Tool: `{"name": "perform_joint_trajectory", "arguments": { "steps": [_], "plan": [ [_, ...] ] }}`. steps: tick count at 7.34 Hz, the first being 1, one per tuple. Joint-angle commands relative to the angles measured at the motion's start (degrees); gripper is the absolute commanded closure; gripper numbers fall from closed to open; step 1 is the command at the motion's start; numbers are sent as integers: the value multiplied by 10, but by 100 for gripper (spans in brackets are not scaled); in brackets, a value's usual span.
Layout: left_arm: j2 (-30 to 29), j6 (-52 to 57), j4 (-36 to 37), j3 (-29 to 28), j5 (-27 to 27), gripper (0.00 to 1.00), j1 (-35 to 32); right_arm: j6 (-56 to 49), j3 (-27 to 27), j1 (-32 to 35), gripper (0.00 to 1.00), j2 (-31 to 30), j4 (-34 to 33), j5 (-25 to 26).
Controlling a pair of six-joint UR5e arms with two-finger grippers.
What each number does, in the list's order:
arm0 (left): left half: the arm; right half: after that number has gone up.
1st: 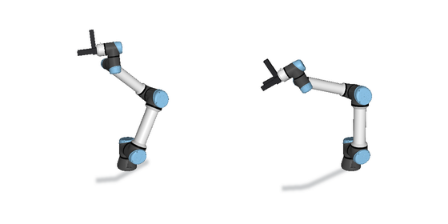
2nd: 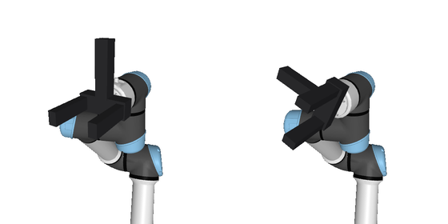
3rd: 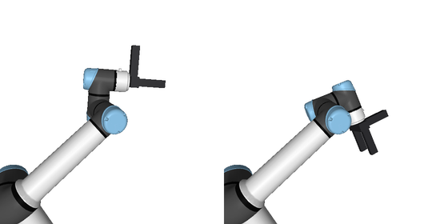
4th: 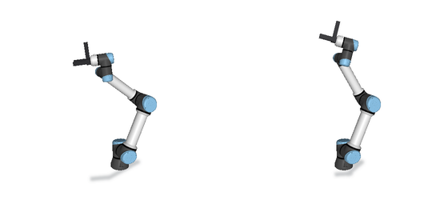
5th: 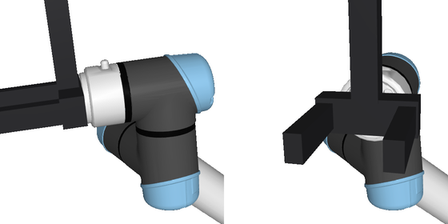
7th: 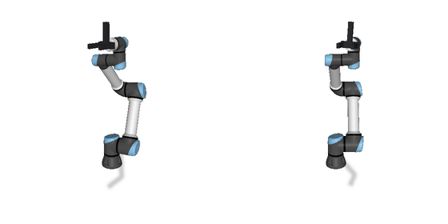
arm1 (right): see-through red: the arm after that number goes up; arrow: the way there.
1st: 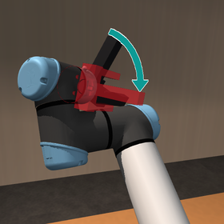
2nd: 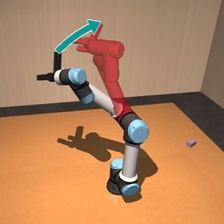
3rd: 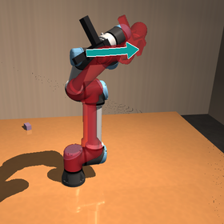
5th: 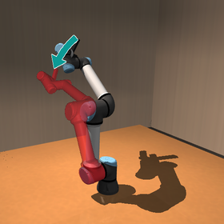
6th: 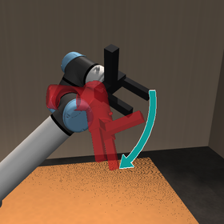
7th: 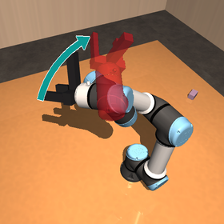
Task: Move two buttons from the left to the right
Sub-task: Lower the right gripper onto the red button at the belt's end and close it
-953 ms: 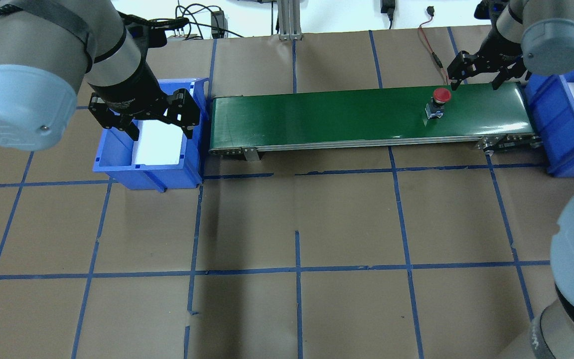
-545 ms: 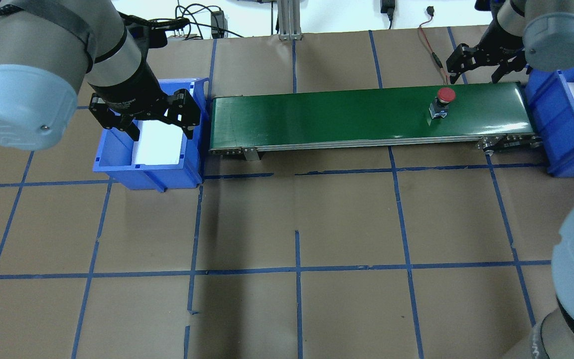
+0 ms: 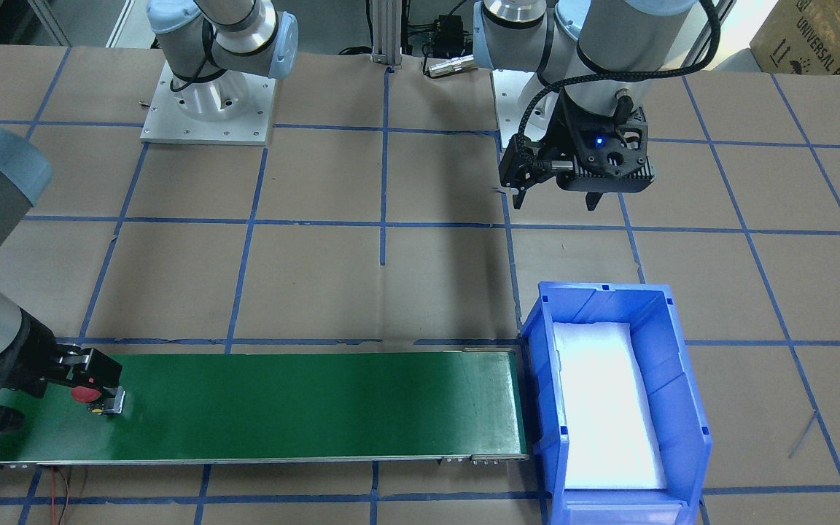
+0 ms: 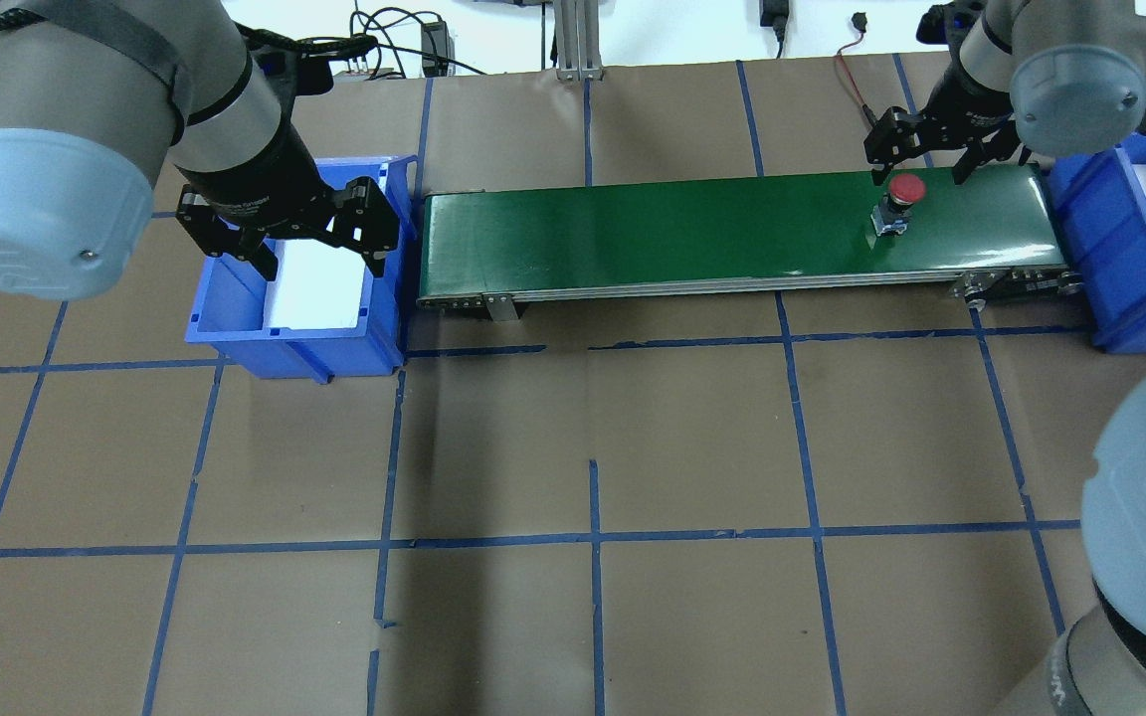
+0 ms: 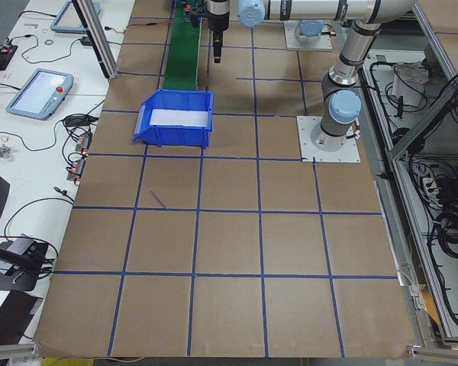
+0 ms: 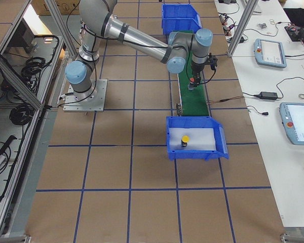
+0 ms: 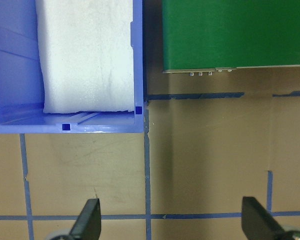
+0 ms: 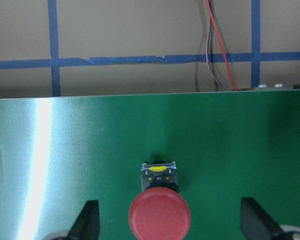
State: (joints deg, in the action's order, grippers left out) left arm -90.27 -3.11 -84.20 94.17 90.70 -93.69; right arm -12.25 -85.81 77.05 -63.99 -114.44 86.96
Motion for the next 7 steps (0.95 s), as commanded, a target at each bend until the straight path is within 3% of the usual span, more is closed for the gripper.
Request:
{"name": "perform_joint_trajectory", "arguments": {
  "steps": [1, 3, 4, 6, 7],
  "plan": [
    [1, 0, 0, 0, 0, 0, 0, -1, -2, -1, 0, 13, 0, 5],
    [0, 0, 0, 0, 0, 0, 0, -8, -1, -1, 0, 14, -1, 7],
    [1, 1, 3, 0, 0, 0, 0, -9, -1, -1, 6, 15, -11, 7],
    [1, 1, 4, -1, 0, 0, 0, -18, -4, -1, 57, 13, -14, 15],
    [1, 1, 4, 0, 0, 0, 0, -23, -3, -1, 71, 12, -14, 28]
  ]
}}
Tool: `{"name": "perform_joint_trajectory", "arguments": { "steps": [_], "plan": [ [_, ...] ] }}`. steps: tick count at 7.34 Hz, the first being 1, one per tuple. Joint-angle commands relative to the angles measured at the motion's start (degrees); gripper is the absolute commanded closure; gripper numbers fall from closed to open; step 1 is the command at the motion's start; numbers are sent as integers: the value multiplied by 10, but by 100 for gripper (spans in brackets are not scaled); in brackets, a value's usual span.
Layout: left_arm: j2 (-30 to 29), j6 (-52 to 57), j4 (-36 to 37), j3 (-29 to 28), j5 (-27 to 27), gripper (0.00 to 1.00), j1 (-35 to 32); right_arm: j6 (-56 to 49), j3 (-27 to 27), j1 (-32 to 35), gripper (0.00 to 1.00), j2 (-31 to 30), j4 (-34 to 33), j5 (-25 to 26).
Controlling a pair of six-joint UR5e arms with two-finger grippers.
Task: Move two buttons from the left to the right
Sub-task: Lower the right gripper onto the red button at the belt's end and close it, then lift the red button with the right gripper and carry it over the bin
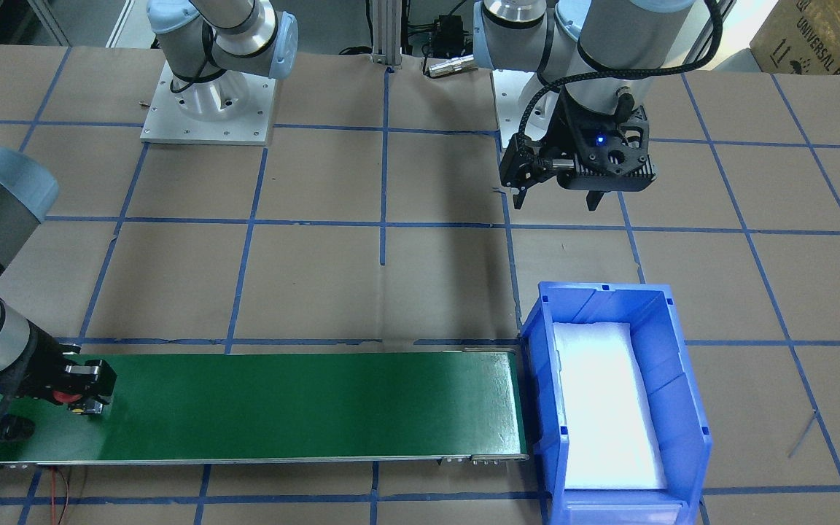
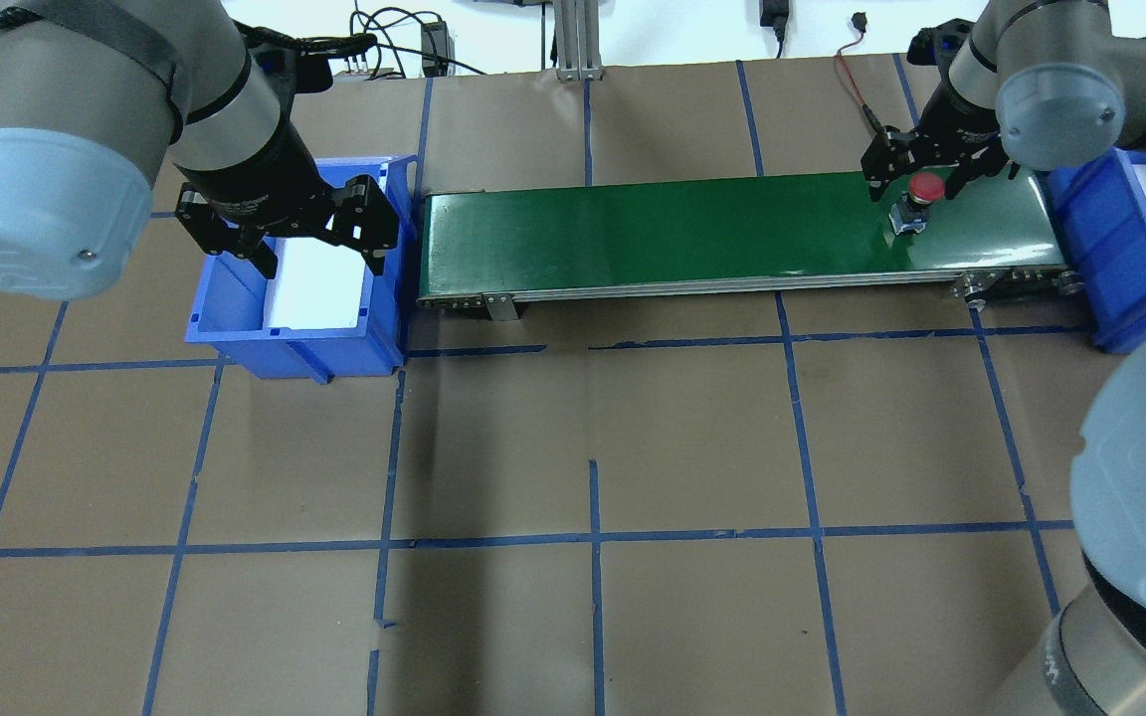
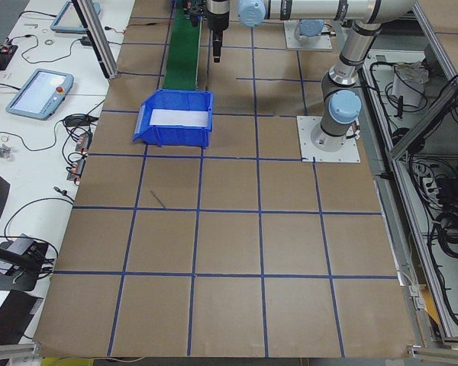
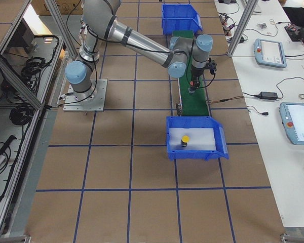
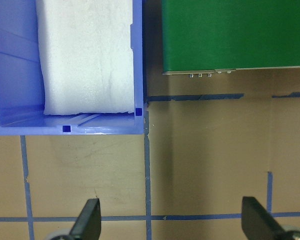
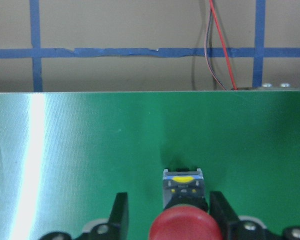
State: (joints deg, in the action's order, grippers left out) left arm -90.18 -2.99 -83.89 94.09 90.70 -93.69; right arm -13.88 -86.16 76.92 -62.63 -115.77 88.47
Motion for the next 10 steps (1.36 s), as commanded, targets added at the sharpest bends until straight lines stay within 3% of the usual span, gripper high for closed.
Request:
{"name": "perform_joint_trajectory", "arguments": {
  "steps": [1, 5, 10],
  "plan": [
    [0, 0, 0, 0, 0, 0, 0, -6, 0, 0, 73, -2, 0, 13],
    [0, 0, 0, 0, 0, 0, 0, -63, 19, -21, 73, -20, 0, 16],
    [0, -1, -4, 1, 0, 0, 0, -254, 67, -226, 73, -29, -1, -8]
  ]
}}
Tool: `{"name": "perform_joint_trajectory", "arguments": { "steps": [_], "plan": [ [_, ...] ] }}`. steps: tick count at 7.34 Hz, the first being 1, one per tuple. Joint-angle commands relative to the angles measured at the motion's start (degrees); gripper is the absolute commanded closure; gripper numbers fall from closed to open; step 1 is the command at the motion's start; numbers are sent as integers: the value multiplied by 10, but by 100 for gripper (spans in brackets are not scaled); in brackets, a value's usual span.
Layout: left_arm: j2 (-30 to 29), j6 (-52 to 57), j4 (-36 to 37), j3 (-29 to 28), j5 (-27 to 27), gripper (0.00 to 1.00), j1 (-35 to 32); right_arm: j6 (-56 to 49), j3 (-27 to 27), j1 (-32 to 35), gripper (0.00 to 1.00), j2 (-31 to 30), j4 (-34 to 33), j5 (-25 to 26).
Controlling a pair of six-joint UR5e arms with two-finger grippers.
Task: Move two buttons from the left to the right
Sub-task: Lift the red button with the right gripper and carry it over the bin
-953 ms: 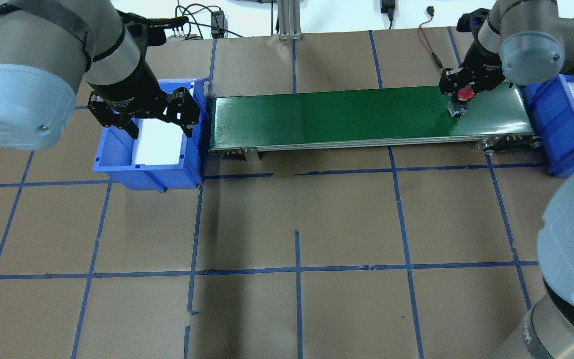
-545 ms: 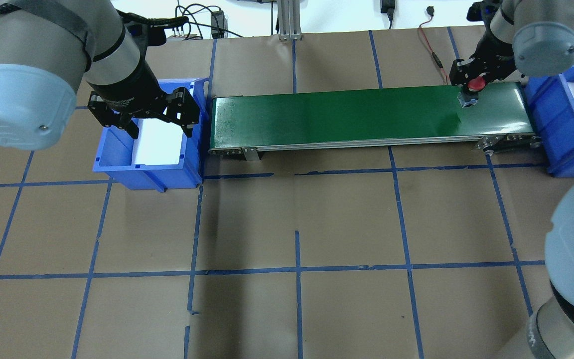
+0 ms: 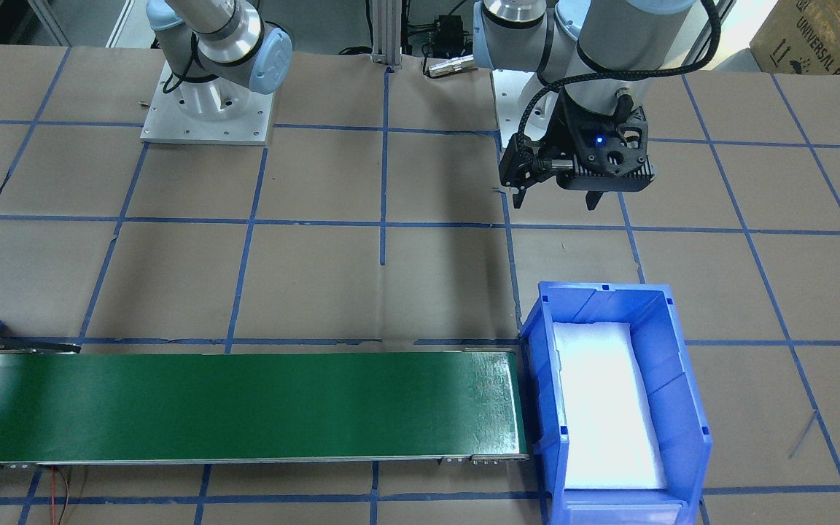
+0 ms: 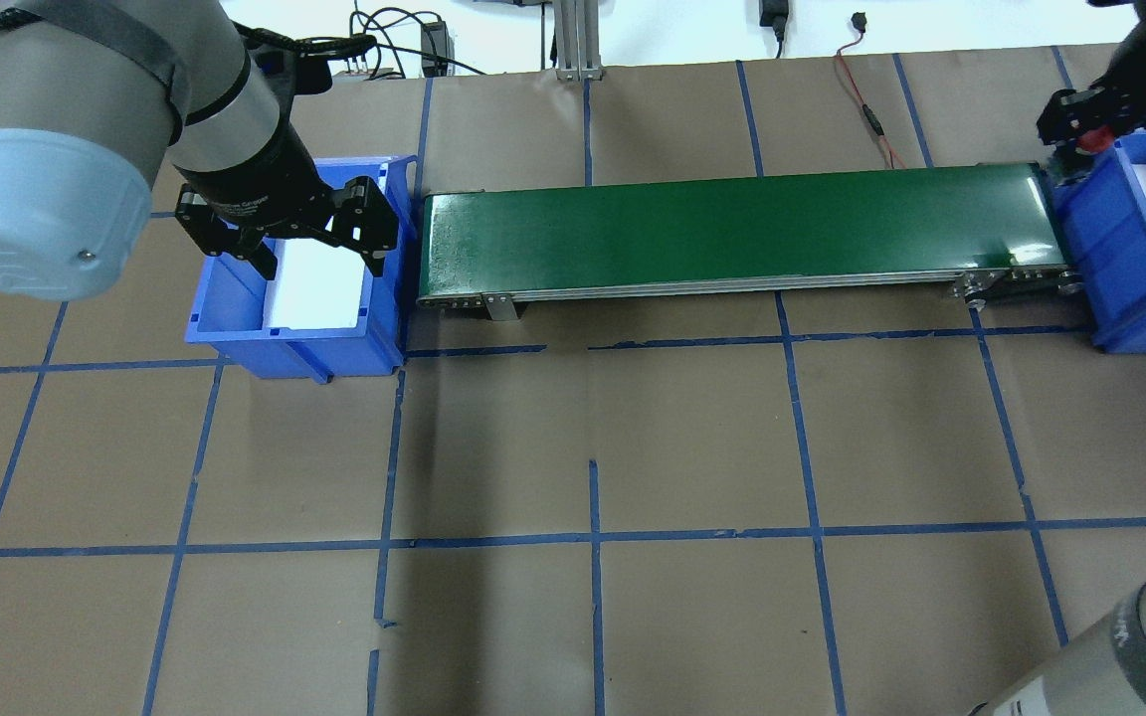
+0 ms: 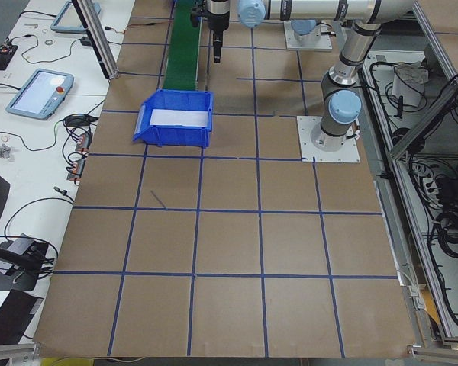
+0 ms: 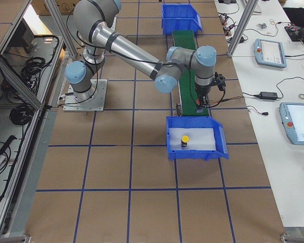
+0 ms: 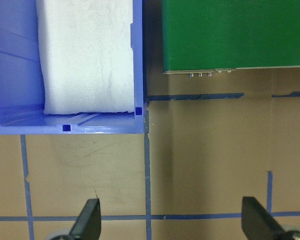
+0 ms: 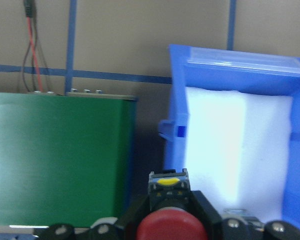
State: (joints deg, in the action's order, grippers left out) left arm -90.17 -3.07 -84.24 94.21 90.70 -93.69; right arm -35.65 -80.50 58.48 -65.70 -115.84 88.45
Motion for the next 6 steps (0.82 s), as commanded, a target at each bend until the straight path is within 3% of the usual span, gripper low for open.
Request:
{"name": "perform_joint_trajectory", "arguments": {
  "steps": [1, 3, 6],
  "plan": [
    [0, 0, 0, 1, 0, 0, 0, -32, 17, -62, 73, 9, -8, -46],
    [0, -1, 0, 1, 0, 0, 0, -32, 17, -83, 73, 46, -41, -85],
    [0, -1, 0, 4, 1, 0, 0, -28, 5, -86, 73, 79, -47, -88]
  ]
}}
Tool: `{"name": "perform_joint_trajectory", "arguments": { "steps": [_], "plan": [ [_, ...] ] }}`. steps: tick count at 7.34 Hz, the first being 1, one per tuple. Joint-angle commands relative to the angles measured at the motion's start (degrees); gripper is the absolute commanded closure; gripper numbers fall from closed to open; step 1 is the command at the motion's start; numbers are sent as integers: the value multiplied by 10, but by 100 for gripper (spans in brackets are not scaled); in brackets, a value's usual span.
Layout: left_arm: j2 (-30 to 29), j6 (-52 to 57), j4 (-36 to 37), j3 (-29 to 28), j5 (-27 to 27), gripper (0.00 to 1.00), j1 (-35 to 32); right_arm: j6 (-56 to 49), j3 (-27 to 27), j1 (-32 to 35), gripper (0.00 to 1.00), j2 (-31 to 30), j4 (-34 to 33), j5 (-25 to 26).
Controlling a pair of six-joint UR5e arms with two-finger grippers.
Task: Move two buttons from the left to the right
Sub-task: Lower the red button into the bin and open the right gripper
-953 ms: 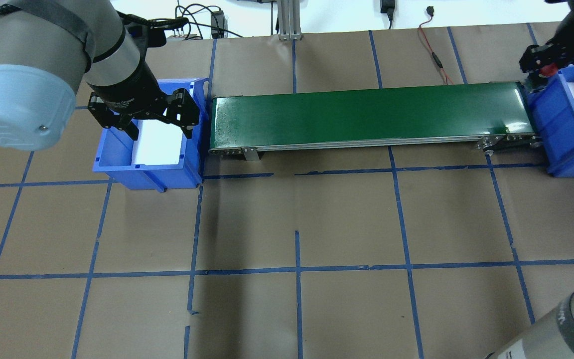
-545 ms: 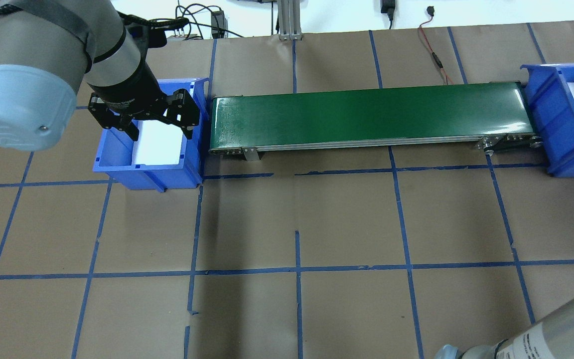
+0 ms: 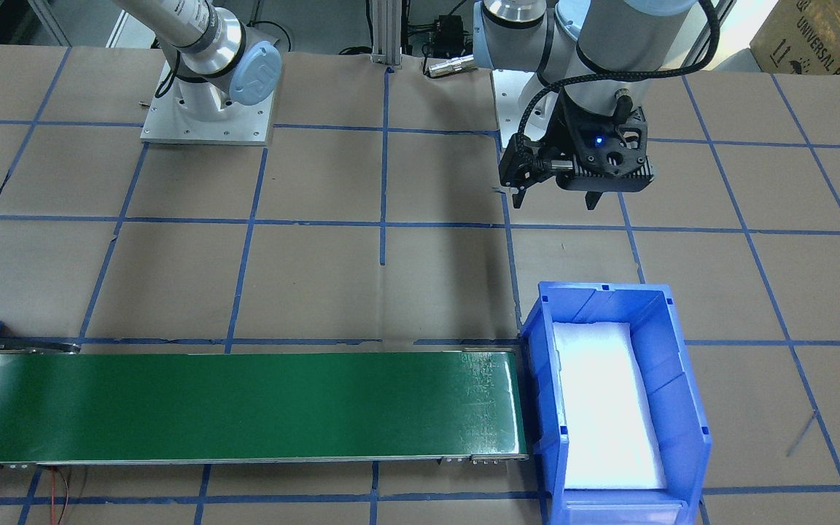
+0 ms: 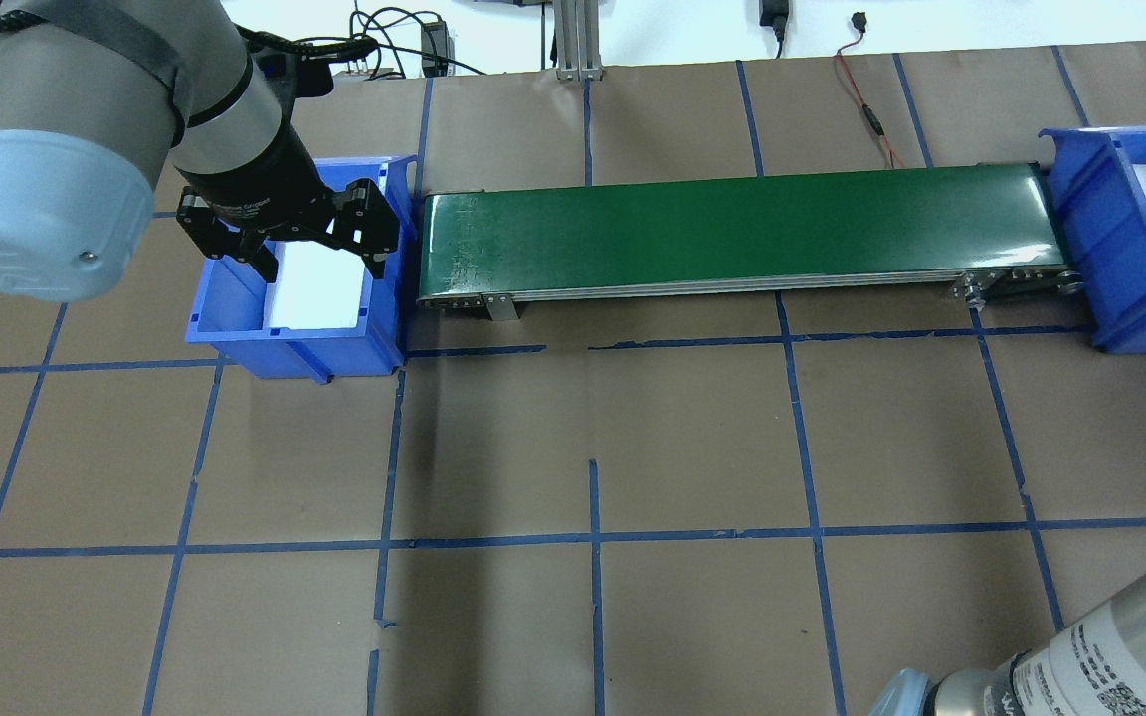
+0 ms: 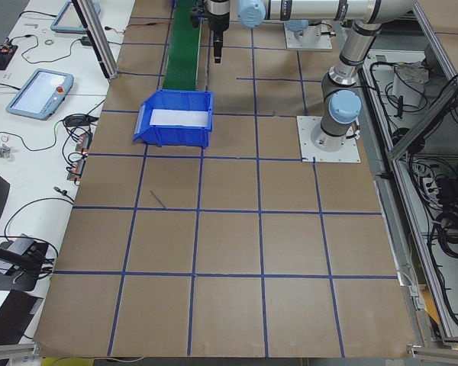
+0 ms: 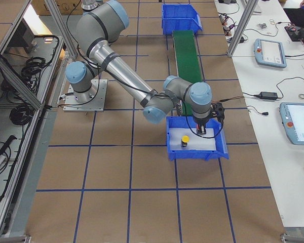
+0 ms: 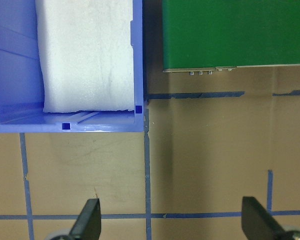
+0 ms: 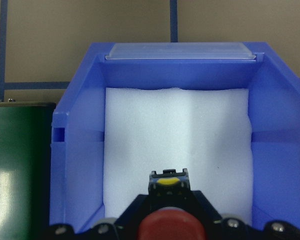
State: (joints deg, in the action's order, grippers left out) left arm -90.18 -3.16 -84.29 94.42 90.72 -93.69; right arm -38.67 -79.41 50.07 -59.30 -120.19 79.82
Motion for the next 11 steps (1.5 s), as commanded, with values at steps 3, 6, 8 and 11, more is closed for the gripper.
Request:
{"name": "perform_joint_trajectory", "arguments": {
  "steps": [3, 6, 8, 11],
  "plan": [
    [0, 1, 1, 4, 0, 0, 0, 18, -7, -2, 70, 37, -9, 0],
    [0, 1, 2, 4, 0, 0, 0, 18, -9, -2, 68, 38, -10, 9],
    [0, 1, 2, 4, 1, 0, 0, 18, -10, -2, 64, 37, -10, 13],
    [0, 1, 2, 4, 1, 0, 0, 19, -10, -2, 23, 30, -10, 14]
  ]
}}
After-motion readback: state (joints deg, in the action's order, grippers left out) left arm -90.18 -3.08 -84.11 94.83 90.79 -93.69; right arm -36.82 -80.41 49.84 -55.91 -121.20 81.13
